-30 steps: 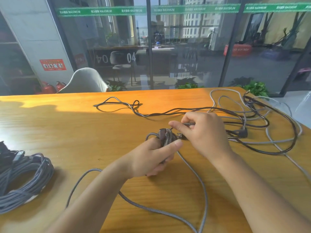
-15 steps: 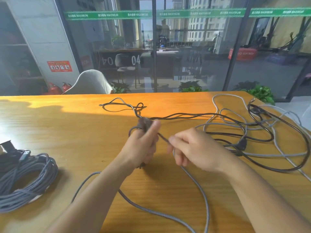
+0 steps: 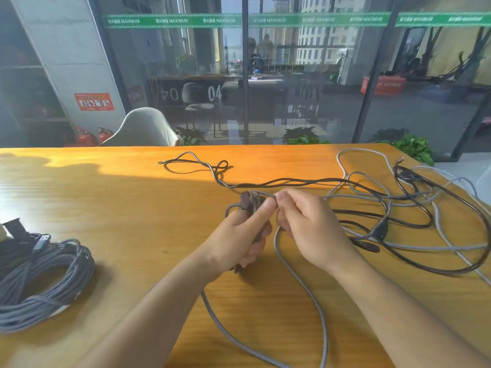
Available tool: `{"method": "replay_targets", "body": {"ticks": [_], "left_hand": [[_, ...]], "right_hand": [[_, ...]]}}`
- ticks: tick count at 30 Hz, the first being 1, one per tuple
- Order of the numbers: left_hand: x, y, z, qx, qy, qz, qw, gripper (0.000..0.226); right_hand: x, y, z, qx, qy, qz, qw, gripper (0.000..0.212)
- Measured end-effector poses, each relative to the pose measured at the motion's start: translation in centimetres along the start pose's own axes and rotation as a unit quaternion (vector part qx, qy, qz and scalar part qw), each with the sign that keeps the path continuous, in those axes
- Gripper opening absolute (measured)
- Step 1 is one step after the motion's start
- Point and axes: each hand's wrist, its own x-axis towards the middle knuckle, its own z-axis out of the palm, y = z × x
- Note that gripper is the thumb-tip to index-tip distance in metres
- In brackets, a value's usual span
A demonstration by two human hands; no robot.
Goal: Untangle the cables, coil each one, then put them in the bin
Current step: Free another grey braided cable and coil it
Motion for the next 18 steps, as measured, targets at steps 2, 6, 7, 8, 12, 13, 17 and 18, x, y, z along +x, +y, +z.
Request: {"method": "replay_targets", "body": {"ticks": [2,6,7,8,12,13,17,18], "left_hand": [[0.0,0.1,-0.1,-0.013,0.023,0.007,1.000,0.063],[0.2,0.1,0.1,0.021,0.037,0.014,0.999,0.072],[0.1,0.1,0.2,0.016,0.042,0.017,0.999,0.073],[0.0,0.1,0.2,0.011,0.049,0.019,0.999,0.070],[0.5,0.0,-0.8,-0.041,0.127,0.007,0.991,0.074],[0.6,-0.1,-1.6,-0.066,0.155,0.005,0.986,0.077],[0.6,-0.6,-3.5,-0.112,0.225,0.009,0.968,0.067],[0.6,-0.6,-3.5,-0.124,0.230,0.011,0.965,0.065]], "right_hand": [[-0.2,-0.1,0.2,-0.008,-0.012,-0.005,1.000,0.042],[-0.4,-0.3,0.4,-0.005,-0.008,-0.017,1.000,0.044],[-0.5,-0.5,0.2,-0.012,-0.016,-0.017,1.000,0.044],[-0.5,-0.7,0.1,-0.022,-0.028,-0.014,0.999,0.045],[-0.8,-1.5,-0.5,-0.117,-0.124,-0.004,0.985,0.041],[-1.0,-1.7,-0.4,-0.154,-0.156,-0.016,0.976,0.040],[-1.8,-2.2,0.8,-0.183,-0.231,-0.072,0.953,0.031],[-1.8,-2.0,1.2,-0.148,-0.243,-0.074,0.956,0.028]]}}
